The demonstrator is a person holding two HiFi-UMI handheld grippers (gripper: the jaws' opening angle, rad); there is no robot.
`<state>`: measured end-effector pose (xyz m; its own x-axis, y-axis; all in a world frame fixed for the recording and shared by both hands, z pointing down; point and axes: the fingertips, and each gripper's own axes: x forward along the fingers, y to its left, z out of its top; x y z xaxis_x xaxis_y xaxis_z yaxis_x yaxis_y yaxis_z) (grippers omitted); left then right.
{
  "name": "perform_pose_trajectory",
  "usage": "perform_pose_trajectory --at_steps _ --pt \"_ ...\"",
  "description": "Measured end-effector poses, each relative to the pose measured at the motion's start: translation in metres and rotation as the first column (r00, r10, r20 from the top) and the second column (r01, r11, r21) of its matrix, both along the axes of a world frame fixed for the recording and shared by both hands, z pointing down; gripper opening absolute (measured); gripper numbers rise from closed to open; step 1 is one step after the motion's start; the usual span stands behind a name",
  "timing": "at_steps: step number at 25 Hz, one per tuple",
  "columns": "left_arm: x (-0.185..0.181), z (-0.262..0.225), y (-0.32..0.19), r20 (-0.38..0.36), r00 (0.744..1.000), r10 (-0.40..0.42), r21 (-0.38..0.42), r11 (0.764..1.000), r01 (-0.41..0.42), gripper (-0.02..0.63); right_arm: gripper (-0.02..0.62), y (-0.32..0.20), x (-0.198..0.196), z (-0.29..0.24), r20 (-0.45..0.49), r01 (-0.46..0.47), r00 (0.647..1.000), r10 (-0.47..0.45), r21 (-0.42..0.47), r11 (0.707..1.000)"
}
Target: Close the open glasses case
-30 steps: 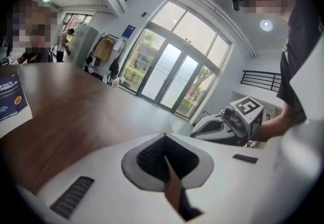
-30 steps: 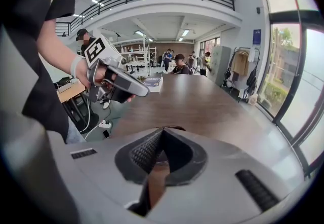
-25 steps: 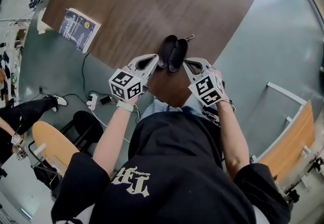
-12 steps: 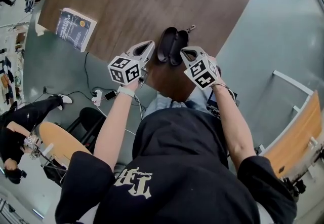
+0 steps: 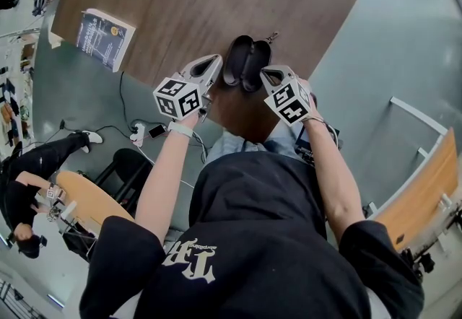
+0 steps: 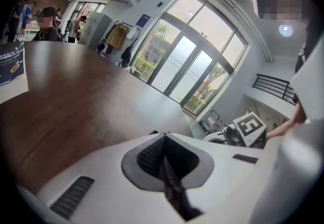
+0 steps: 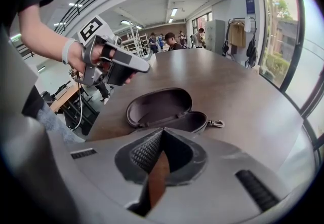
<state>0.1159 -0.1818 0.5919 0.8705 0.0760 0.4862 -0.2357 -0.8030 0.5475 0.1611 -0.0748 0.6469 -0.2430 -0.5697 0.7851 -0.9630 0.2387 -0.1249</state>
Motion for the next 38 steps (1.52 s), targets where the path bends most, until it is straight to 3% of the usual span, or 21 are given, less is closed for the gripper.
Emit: perform_pose_trajectory --at_steps 12,24,31,38 --pt "0.004 0.009 0.007 0.015 1.000 0.006 -0.003 1.000 -0.006 0.006 -0.014 0.010 0.001 0.020 0.012 0.004 1.000 -0.003 -0.046 0.999" --pt "0.015 0.045 0.018 0.078 0.997 0.029 -0.025 0.999 -0.027 0.006 -0.014 0.015 0.010 0.032 0.018 -0.041 0.999 0.042 -0.041 0.998" --pt "0.026 0.040 0.029 0.060 0.997 0.040 -0.053 0.998 -0.036 0.006 -0.014 0.016 0.014 0.034 0.037 -0.070 0.997 0.071 -0.038 0.997" --pt "0.043 0.029 0.054 0.041 0.990 0.139 -0.027 0.990 -0.138 0.006 -0.014 0.019 0.016 0.043 0.046 -0.095 0.994 0.097 -0.048 0.994"
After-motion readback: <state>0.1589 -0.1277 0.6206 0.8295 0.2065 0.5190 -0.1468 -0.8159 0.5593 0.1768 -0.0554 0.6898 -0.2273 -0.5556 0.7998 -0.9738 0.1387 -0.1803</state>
